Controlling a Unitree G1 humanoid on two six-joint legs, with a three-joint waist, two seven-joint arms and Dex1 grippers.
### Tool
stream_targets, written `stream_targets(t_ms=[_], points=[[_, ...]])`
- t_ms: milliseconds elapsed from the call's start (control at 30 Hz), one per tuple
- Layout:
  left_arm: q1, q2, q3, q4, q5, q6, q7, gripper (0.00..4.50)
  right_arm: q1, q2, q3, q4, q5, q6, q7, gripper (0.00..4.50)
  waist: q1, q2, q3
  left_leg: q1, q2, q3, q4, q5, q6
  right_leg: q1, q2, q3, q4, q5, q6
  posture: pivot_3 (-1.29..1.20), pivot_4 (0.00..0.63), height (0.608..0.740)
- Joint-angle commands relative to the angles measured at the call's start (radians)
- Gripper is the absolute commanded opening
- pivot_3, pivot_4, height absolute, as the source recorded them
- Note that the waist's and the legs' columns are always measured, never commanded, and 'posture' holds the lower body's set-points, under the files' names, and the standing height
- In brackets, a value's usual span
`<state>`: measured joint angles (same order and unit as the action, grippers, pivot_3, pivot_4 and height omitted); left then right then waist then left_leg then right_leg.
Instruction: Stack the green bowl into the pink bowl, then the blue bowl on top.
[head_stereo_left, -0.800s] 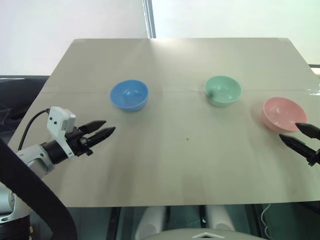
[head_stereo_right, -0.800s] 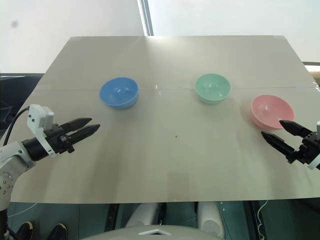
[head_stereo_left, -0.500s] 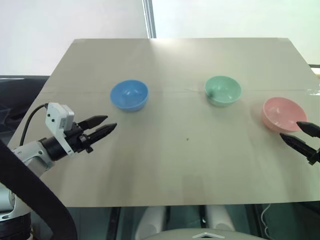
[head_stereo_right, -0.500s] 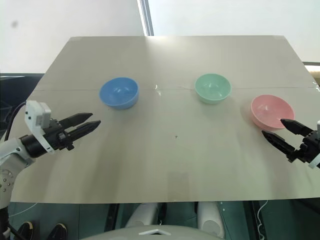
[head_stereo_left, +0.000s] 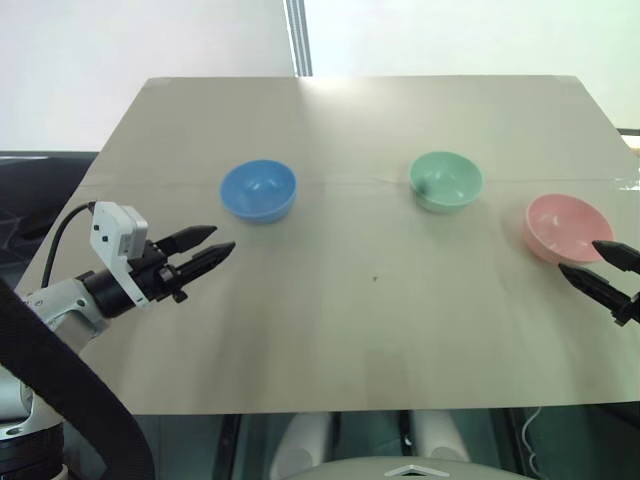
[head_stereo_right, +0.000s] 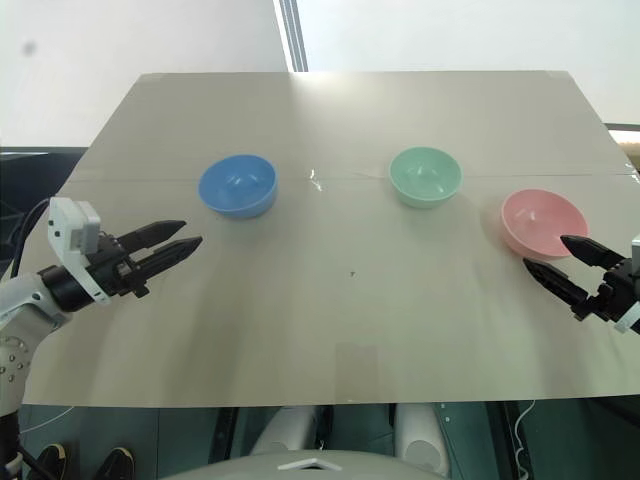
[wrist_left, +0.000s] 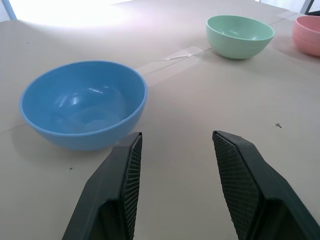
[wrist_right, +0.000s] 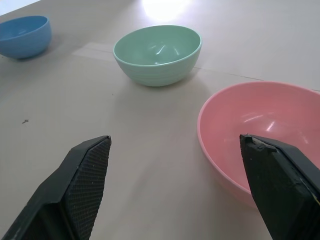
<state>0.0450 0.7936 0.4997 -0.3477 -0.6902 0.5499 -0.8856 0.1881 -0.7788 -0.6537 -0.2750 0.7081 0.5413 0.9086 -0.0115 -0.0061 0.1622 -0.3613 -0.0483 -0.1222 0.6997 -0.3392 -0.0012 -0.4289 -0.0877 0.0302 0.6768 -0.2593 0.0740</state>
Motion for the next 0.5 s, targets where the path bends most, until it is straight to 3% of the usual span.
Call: stream_targets(t_ms=[33,233,500], points=[[-0.013,0.000,0.015,-0.013,-0.019,-0.033,-0.021,2.35,-0.007,-0.037,0.010,-0.025,-0.023,0.000,-0.010,4.50,0.000,0.000,0.000,0.000,0.000,0.000,0.000,0.000,0.000,0.000,0.000,0.000,0.000,0.000,0.000,0.00,0.150,0.740],[-0.050,-0.003,0.012,0.016,-0.052,-0.075,-0.091,2.35,-0.086,-0.100,0.130,-0.015,-0.114,0.027,-0.073,4.50,-0.002,0.000,0.000,0.000,0.000,0.000,0.000,0.000,0.000,0.000,0.000,0.000,0.000,0.000,0.000,0.00,0.150,0.740],[-0.099,0.022,0.033,0.028,-0.212,-0.020,-0.224,2.35,-0.269,-0.214,0.313,0.064,-0.237,0.128,-0.122,4.50,-0.002,0.000,0.000,-0.001,0.000,0.000,0.000,0.000,0.000,0.000,0.000,-0.001,-0.001,0.000,0.000,0.00,0.150,0.740]])
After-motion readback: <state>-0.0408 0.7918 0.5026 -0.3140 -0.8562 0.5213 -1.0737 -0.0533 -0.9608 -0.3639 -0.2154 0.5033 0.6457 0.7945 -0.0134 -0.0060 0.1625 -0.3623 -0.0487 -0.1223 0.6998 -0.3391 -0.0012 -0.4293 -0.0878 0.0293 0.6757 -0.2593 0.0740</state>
